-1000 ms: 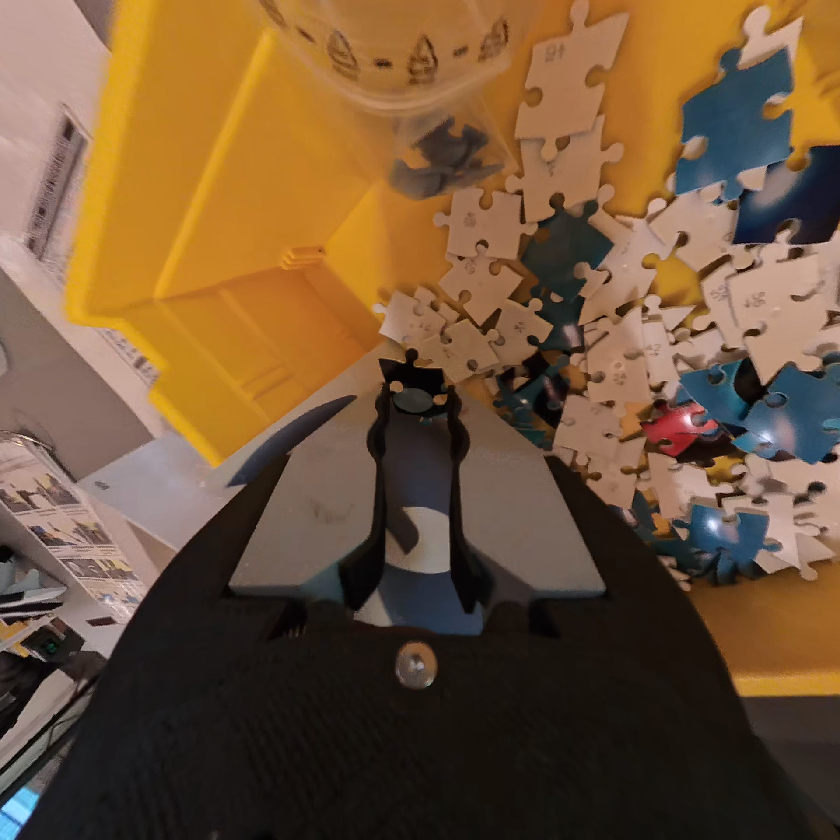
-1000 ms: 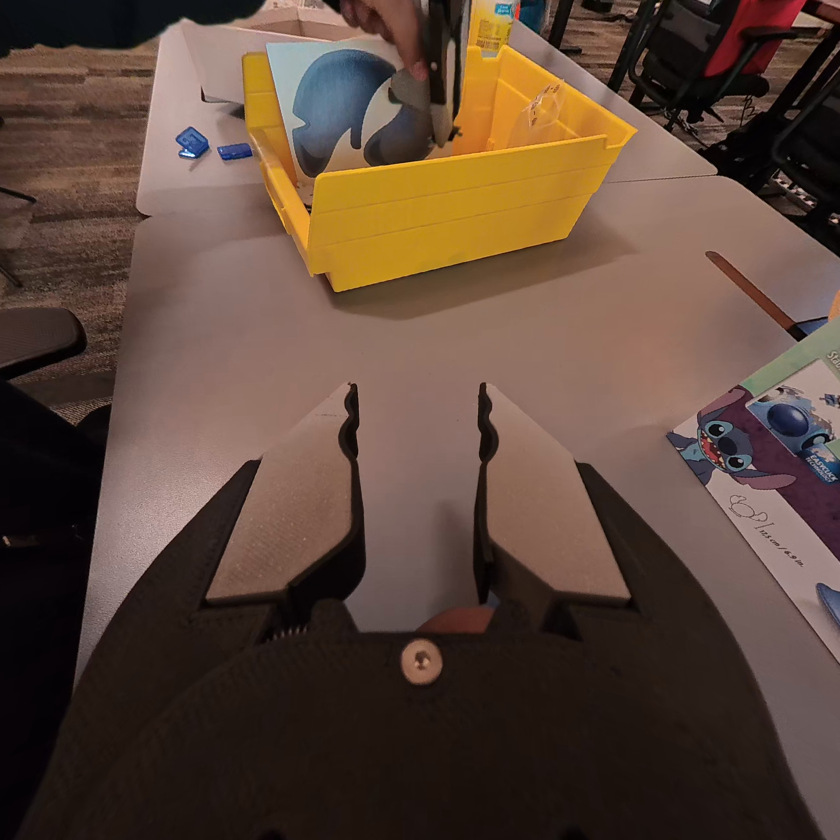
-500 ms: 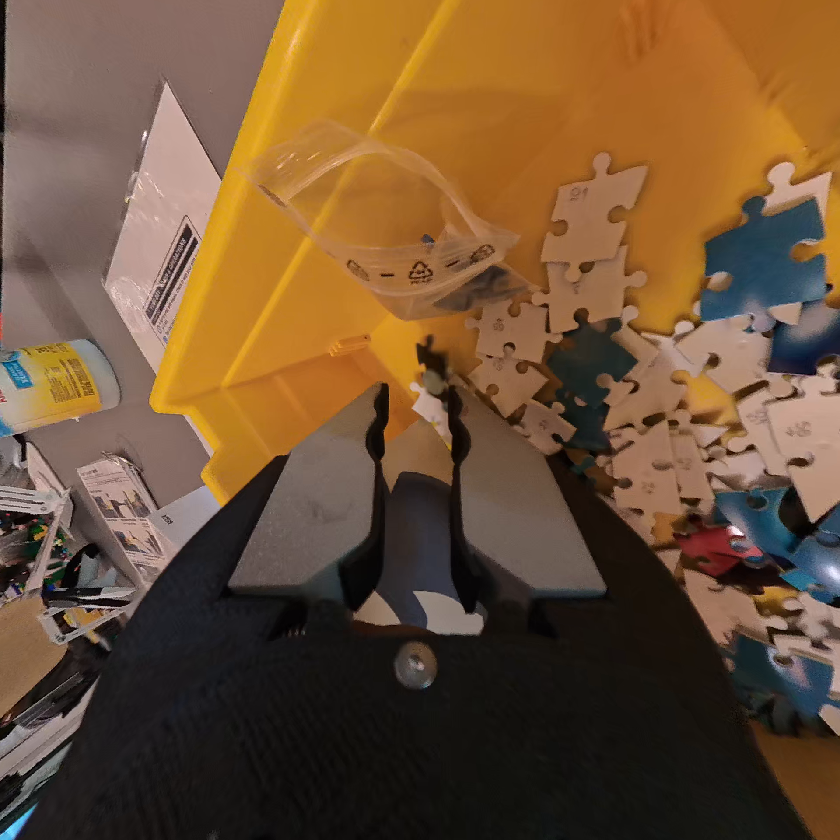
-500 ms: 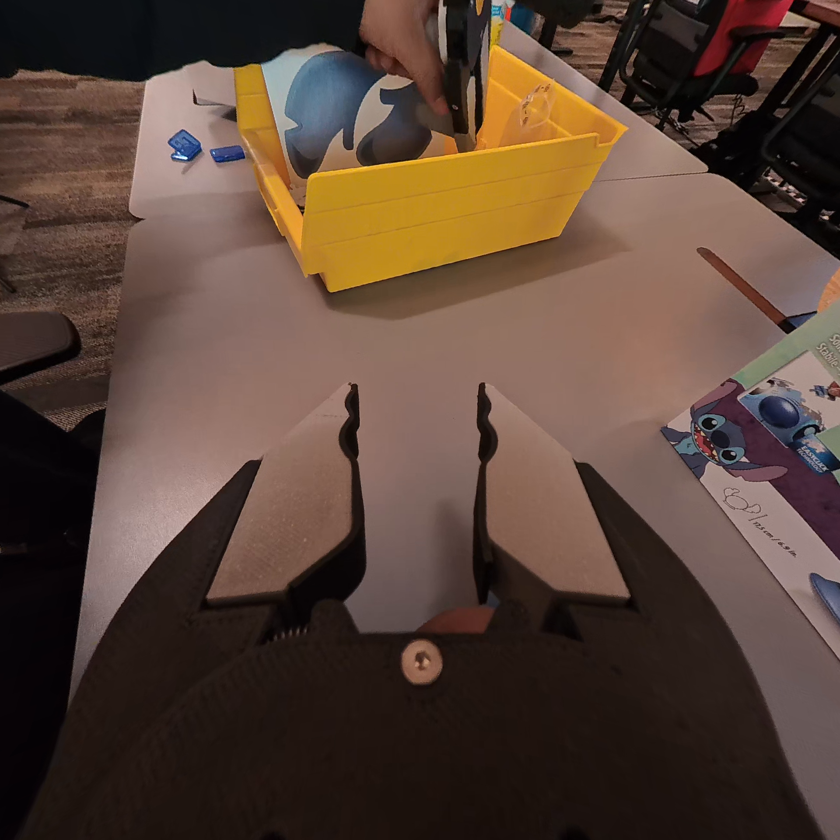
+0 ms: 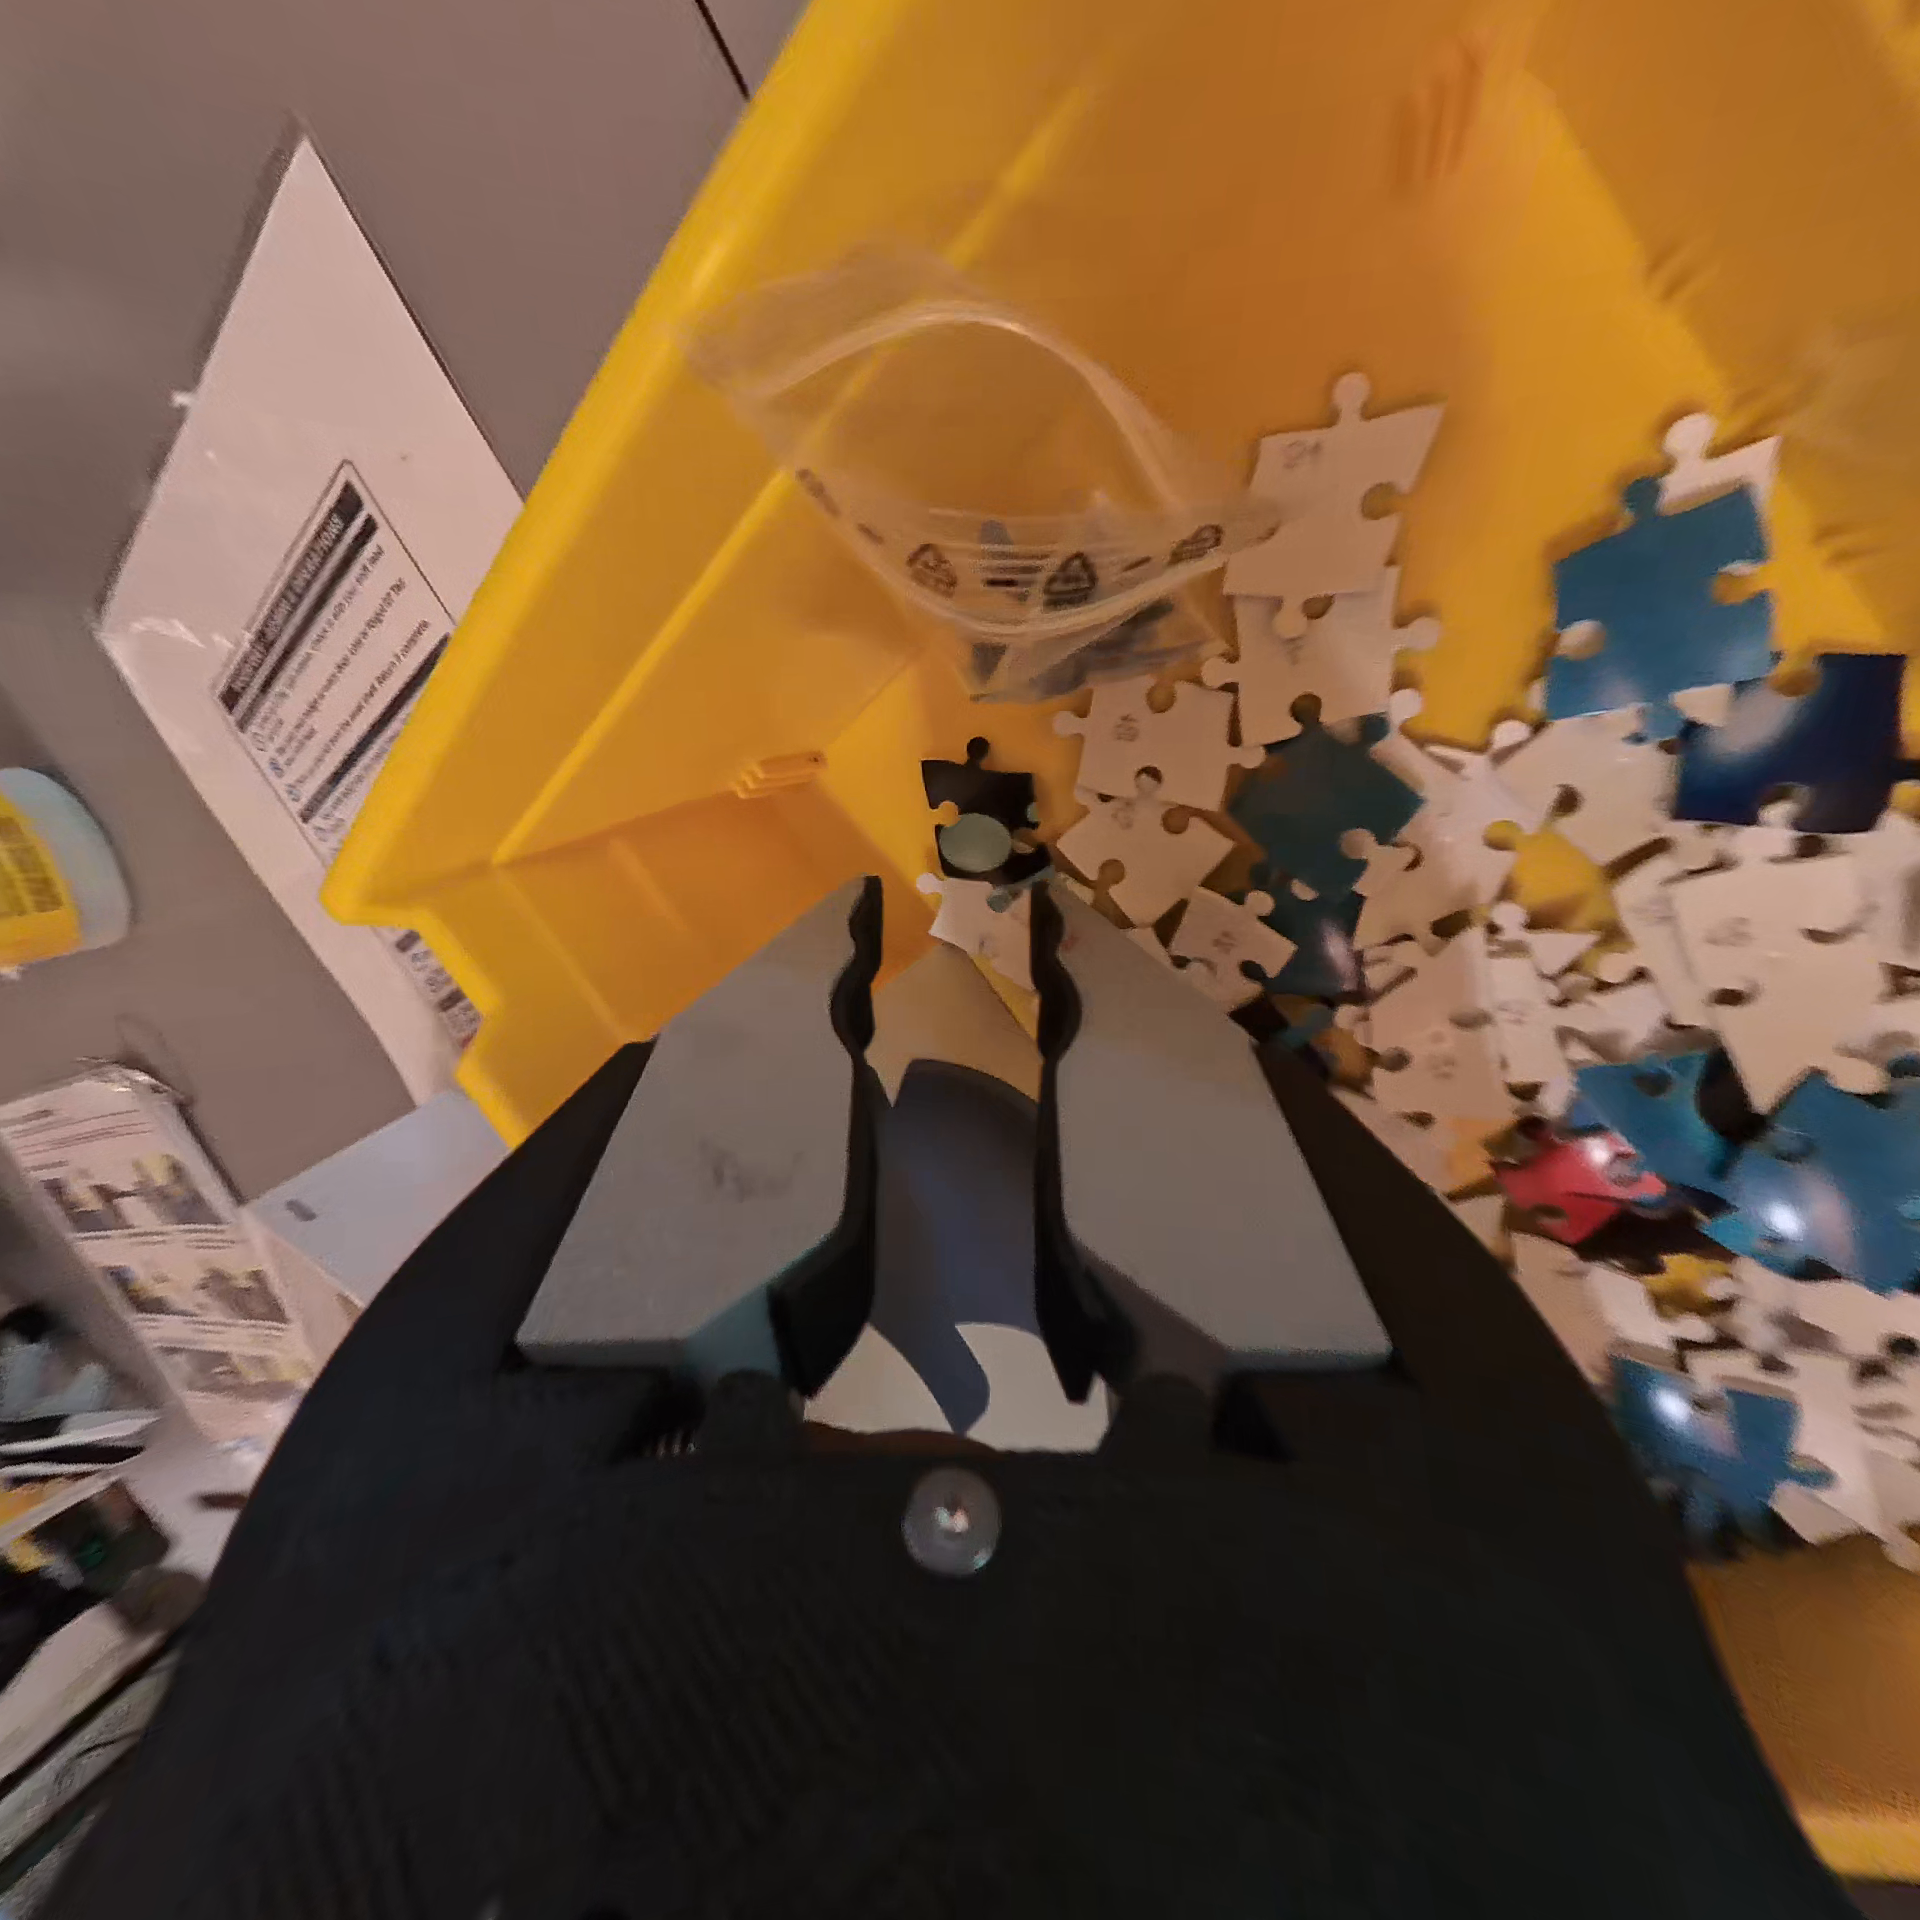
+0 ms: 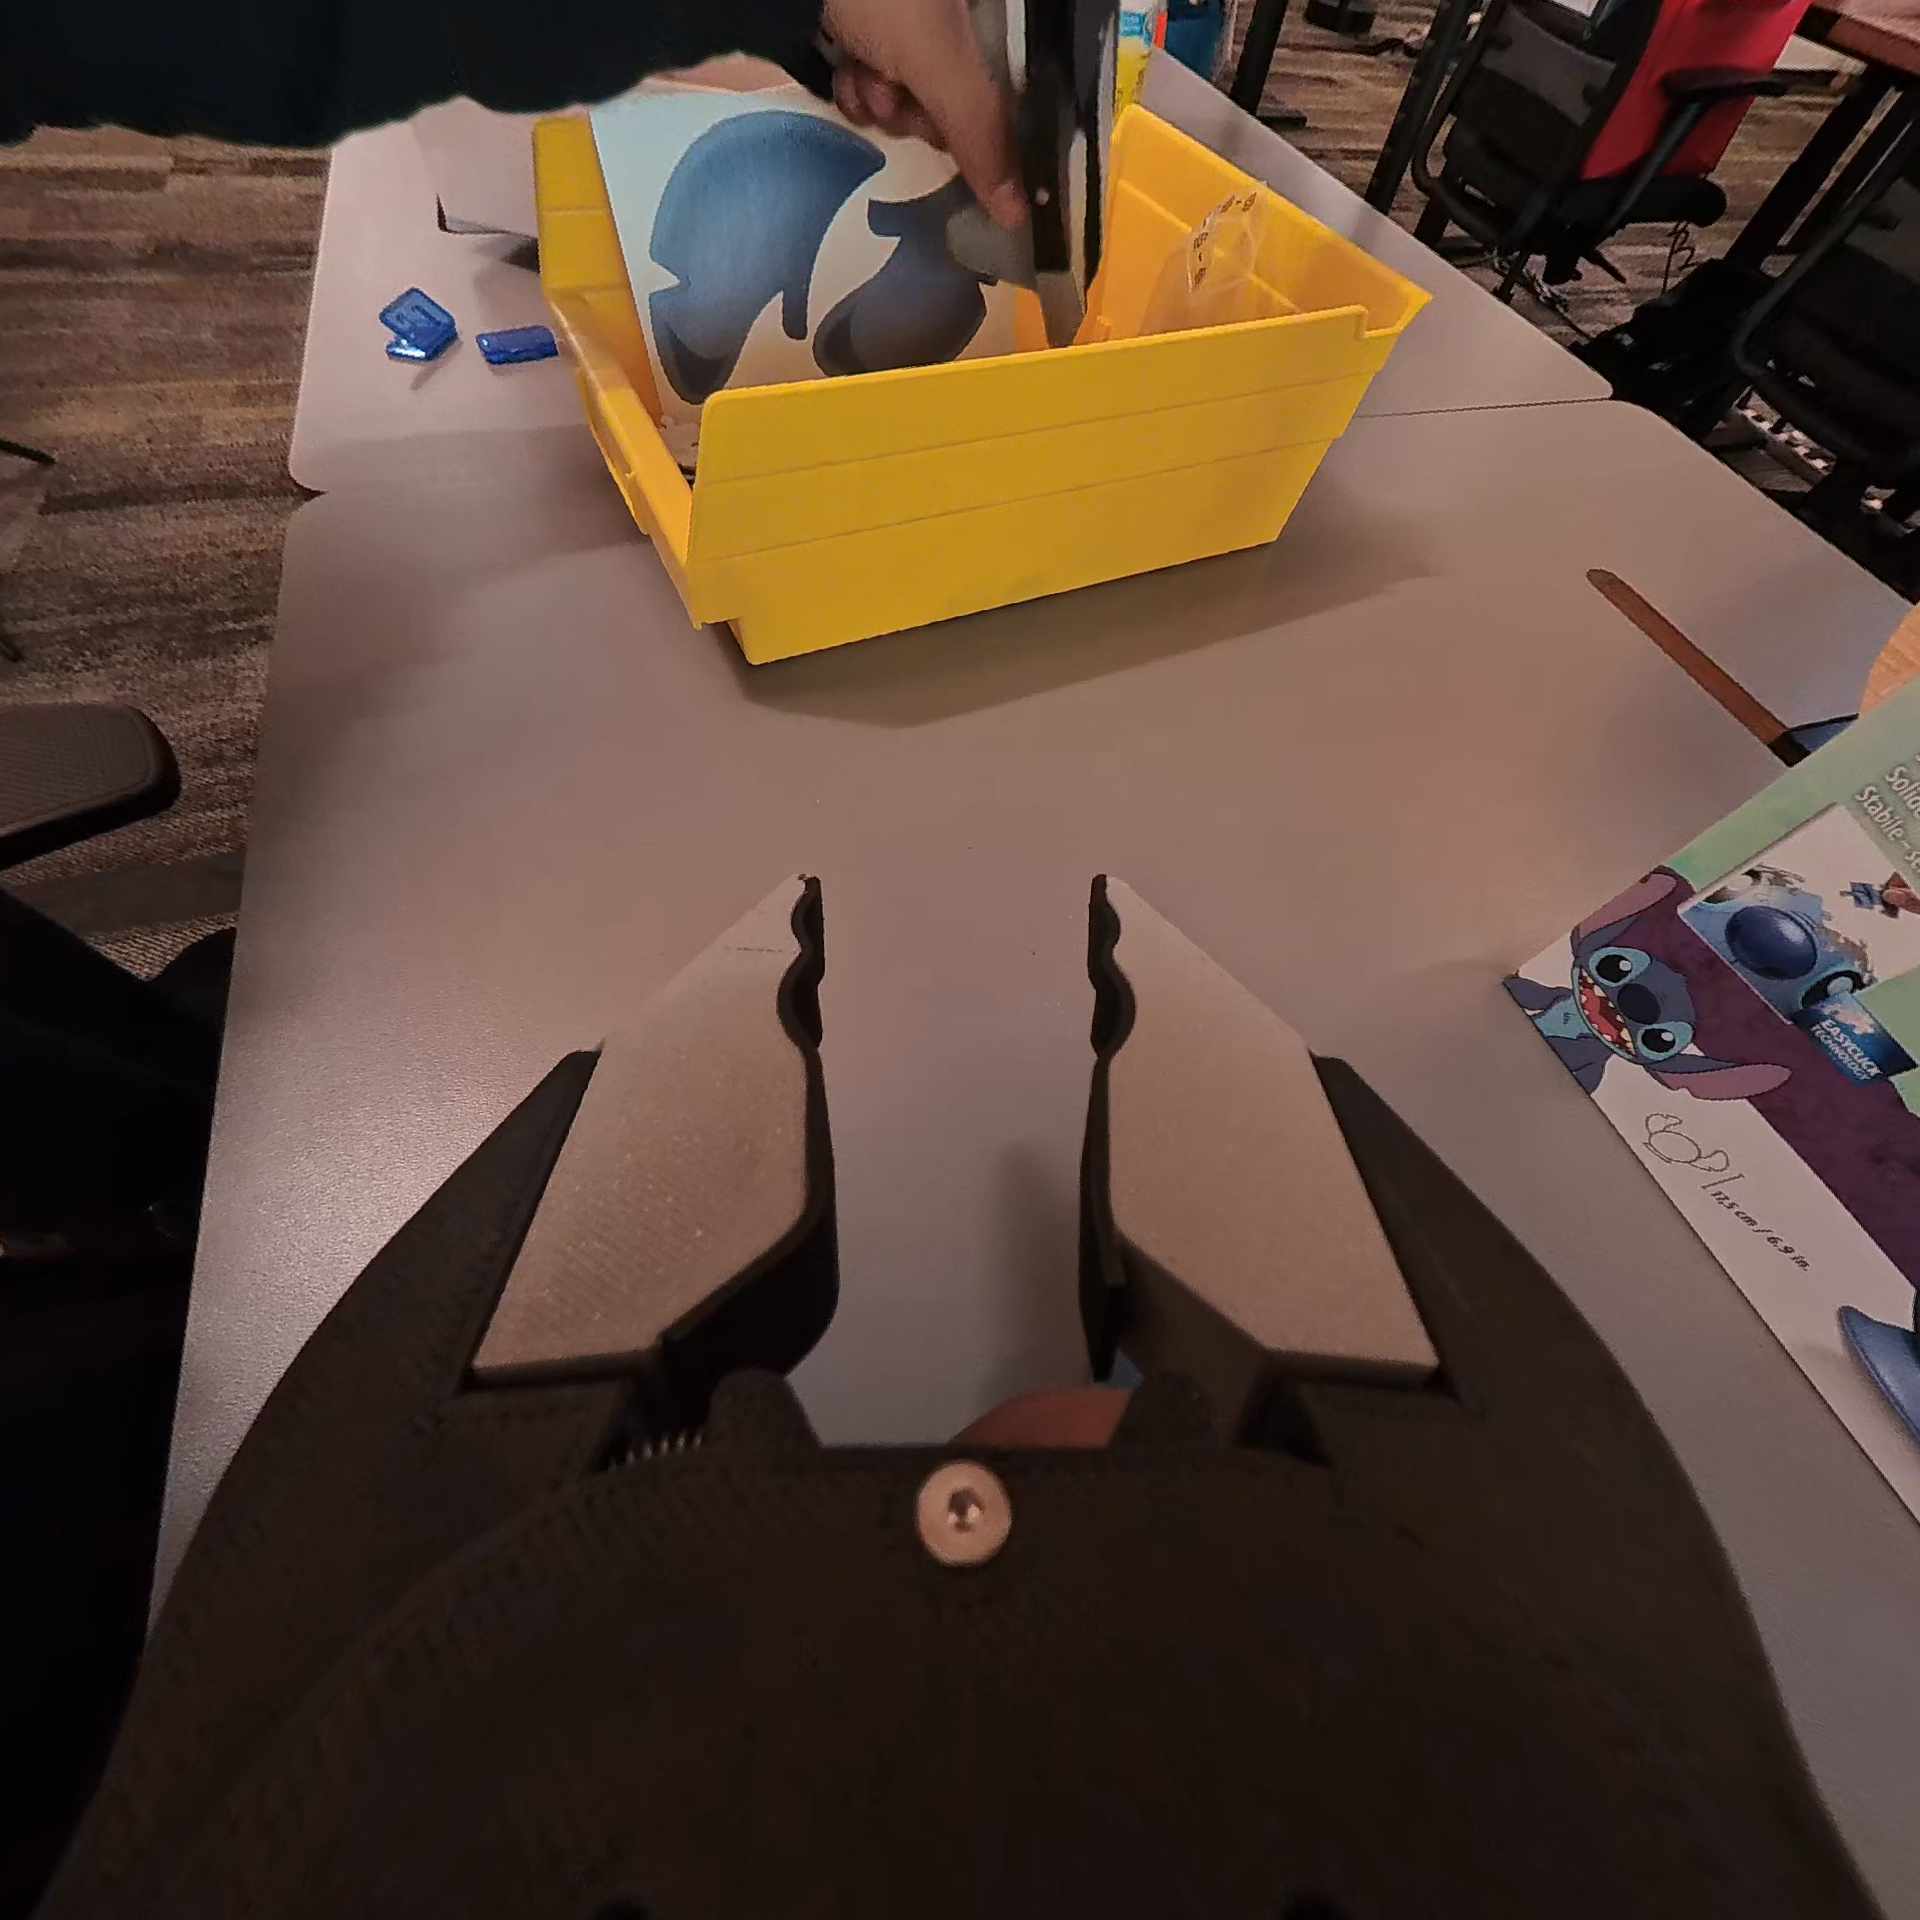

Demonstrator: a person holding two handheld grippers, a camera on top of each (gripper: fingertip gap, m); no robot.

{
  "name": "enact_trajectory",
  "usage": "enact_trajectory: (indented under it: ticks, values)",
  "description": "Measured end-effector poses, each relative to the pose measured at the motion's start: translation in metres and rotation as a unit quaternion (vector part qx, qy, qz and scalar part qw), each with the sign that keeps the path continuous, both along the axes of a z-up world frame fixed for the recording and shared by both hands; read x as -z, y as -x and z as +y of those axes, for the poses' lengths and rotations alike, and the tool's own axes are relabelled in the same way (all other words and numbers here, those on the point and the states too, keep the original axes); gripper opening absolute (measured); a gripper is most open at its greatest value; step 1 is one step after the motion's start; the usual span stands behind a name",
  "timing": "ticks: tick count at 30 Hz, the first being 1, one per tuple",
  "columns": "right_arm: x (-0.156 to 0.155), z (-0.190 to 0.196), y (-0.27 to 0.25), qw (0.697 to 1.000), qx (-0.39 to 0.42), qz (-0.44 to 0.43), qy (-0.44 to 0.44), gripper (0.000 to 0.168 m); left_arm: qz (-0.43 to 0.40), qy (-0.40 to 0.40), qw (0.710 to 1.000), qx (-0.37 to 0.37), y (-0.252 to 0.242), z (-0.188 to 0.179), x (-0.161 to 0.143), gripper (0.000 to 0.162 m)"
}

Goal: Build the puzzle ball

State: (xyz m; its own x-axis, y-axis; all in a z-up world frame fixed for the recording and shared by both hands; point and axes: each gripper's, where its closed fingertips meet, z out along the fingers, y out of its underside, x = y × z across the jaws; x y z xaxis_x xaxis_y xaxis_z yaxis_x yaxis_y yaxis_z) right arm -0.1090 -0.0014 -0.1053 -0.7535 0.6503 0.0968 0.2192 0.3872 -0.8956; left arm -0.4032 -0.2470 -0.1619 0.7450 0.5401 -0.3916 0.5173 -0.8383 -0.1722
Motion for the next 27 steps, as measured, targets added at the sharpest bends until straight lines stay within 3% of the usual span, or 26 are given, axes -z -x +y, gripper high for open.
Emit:
enact_trajectory:
  ticks: [1,10,12,19,24,27]
  values:
    - [0.0,0.0,0.0,1.0,0.001,0.0,0.0,0.048,0.009,0.02,1.0,0.008,0.002,-0.001,0.004,0.026]
    - [0.0,0.002,0.0,1.0,0.001,0.0,0.002,0.047,0.001,0.084,0.996,0.021,0.005,-0.006,0.032,0.022]
    - [0.0,0.002,0.0,1.0,0.001,-0.001,0.003,0.047,-0.011,0.077,0.997,0.016,0.006,-0.007,0.034,0.015]
    - [0.0,0.001,-0.001,1.0,0.0,-0.001,0.001,0.047,-0.043,0.067,0.997,0.002,0.016,-0.009,0.034,0.016]
    - [-0.002,0.003,-0.001,1.0,0.002,0.0,0.004,0.047,-0.011,0.085,0.996,0.022,0.026,-0.008,0.034,0.015]
    - [-0.002,0.003,-0.001,1.0,0.002,0.001,0.004,0.047,0.019,0.11,0.992,0.054,0.028,-0.007,0.033,0.006]
